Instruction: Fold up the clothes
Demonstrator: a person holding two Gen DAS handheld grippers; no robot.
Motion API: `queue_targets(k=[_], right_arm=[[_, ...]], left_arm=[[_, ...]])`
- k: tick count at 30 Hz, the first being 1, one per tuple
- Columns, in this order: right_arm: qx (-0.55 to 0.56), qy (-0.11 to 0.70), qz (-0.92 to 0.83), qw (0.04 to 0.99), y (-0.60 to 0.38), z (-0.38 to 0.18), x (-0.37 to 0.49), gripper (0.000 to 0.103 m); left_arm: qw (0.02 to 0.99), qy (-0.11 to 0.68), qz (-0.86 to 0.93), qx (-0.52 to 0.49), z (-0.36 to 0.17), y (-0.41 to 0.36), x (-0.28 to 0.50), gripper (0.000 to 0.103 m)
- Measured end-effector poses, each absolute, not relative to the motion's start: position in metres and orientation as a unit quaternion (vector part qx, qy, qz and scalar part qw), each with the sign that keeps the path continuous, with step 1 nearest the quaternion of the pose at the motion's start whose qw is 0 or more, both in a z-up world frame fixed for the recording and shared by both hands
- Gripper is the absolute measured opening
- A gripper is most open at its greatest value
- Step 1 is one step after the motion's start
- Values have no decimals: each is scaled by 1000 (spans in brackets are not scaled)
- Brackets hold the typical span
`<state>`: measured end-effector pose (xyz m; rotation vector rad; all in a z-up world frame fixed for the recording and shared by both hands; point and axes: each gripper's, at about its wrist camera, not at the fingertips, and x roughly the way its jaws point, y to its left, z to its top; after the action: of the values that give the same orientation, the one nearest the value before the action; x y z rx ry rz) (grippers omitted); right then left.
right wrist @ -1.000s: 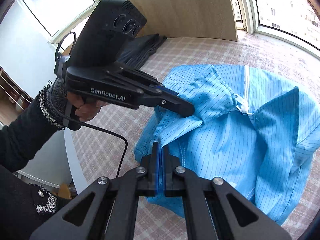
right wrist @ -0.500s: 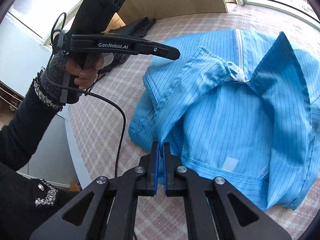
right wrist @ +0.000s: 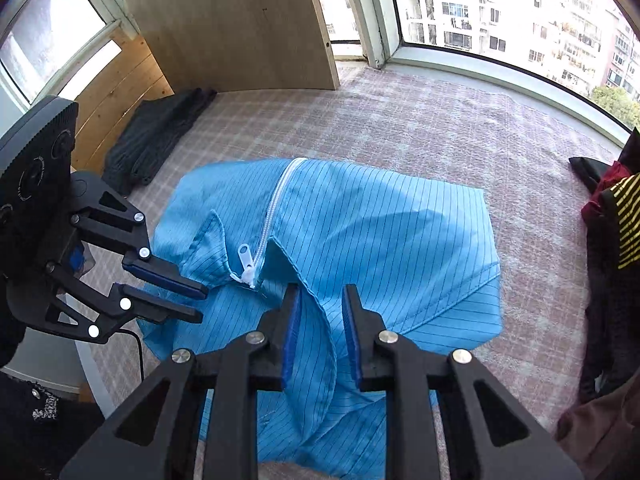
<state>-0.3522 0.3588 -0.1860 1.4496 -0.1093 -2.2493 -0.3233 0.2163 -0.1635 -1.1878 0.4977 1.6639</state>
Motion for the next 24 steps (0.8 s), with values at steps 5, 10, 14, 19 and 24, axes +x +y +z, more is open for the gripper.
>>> queue_targets(k=[5,10,14,19,24], right_arm=[[558,-45,-794,237,362,-203,-349,23],[556,-49,-809,184,385,-196,-315,23],[543,-42,-813,205,367,-180,-273,34],[546,35,-799,251,322,-179,-250,34],[560,156,-760,292,302,-186,-240,34]], left_arm=[[487,232,673,-506,-183,249,-366,13],[427,258,707,-501,-186,239,-381,12],[436,277,711,-477,-160,206,-327,20],[495,385,642,-441,-152,193,-238,26],[530,460,569,-429,-157,203,-212,30]])
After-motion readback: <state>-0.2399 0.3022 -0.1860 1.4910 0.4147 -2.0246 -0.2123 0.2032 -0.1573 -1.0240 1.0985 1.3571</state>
